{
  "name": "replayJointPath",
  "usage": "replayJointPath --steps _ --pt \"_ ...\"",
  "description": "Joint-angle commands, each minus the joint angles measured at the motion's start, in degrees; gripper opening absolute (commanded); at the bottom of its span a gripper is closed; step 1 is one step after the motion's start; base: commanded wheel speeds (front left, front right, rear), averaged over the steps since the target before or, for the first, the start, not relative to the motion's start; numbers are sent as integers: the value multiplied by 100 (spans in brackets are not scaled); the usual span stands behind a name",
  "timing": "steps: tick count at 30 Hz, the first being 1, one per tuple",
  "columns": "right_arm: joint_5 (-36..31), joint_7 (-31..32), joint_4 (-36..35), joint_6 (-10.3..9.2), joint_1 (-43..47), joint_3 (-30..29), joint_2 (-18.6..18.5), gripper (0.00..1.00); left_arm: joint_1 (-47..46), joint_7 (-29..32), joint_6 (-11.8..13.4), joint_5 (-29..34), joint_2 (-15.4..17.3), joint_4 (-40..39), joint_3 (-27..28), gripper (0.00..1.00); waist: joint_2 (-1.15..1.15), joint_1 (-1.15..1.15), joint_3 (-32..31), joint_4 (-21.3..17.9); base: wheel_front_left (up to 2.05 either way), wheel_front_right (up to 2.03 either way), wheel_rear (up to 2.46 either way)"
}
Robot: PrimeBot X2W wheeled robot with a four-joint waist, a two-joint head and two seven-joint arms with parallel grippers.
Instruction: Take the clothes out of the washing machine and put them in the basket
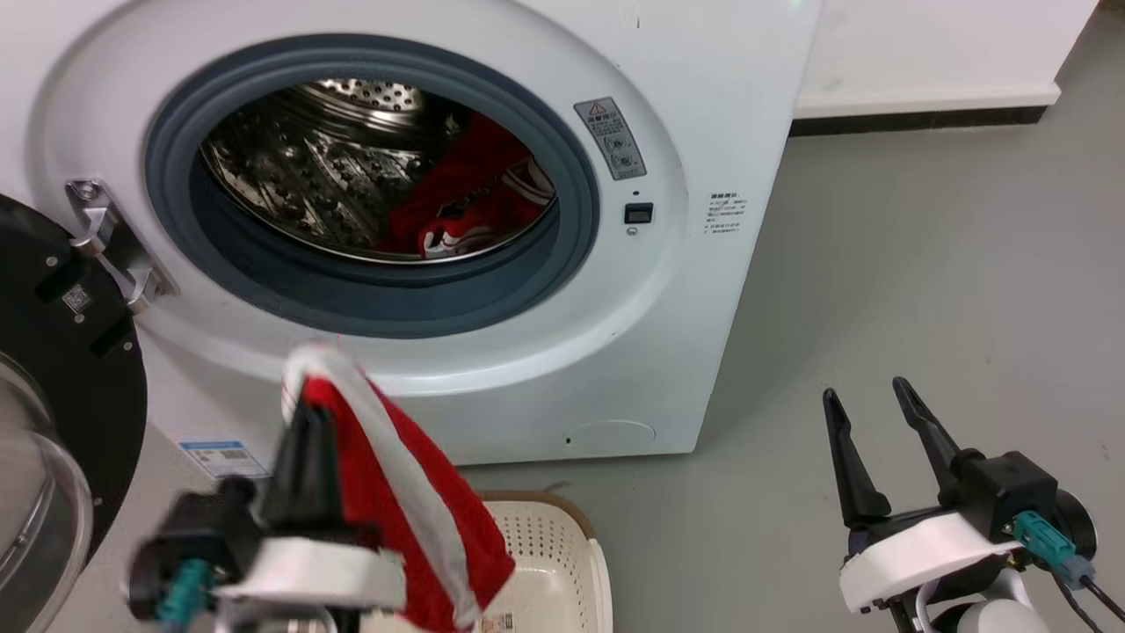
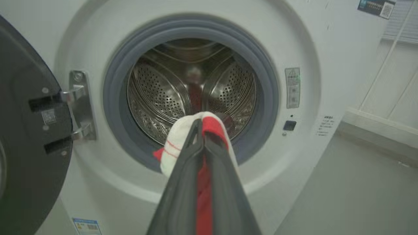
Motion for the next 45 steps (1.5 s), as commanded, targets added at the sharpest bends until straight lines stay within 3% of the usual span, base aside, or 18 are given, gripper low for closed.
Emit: replayJointPath --steps 1,10,17,22,30,38,40,41,45 --pt "19 -28 -9 -4 -77 -6 8 100 94 -44 -1 -92 -36 176 -18 0 0 0 88 5 0 0 0" --pt "25 -90 27 -4 -366 113 7 100 -200 -581 -210 -344 -148 2854 -218 0 0 0 612 21 0 0 0" --pt "-11 -129 -22 -4 -730 295 8 100 -1208 -770 -334 -245 -113 4923 -248 0 0 0 1305 -98 0 0 0" --pt "-36 -154 -56 -4 -1008 400 8 100 -1982 -801 -291 -235 -59 6171 -161 0 0 0 1897 -253 0 0 0" --pt "15 -245 -69 -4 -1354 532 9 100 -2779 -802 -68 -292 112 7466 24 0 0 0 2751 -494 0 0 0" --pt "31 -373 29 -4 -1580 528 8 100 -3158 -803 -156 -452 133 8136 151 0 0 0 3105 -525 0 0 0" --pt "37 -408 79 -4 -1608 537 9 100 -3175 -804 -180 -458 127 8177 150 50 0 0 3043 -513 0 0 0" --pt "33 -416 119 -4 -1612 542 8 100 -3154 -804 -184 -452 120 8146 147 100 0 0 2982 -503 0 0 0" --pt "0 -445 272 -4 -1518 561 8 100 -2927 -804 -225 -425 82 7911 168 100 0 0 2558 -441 0 0 0"
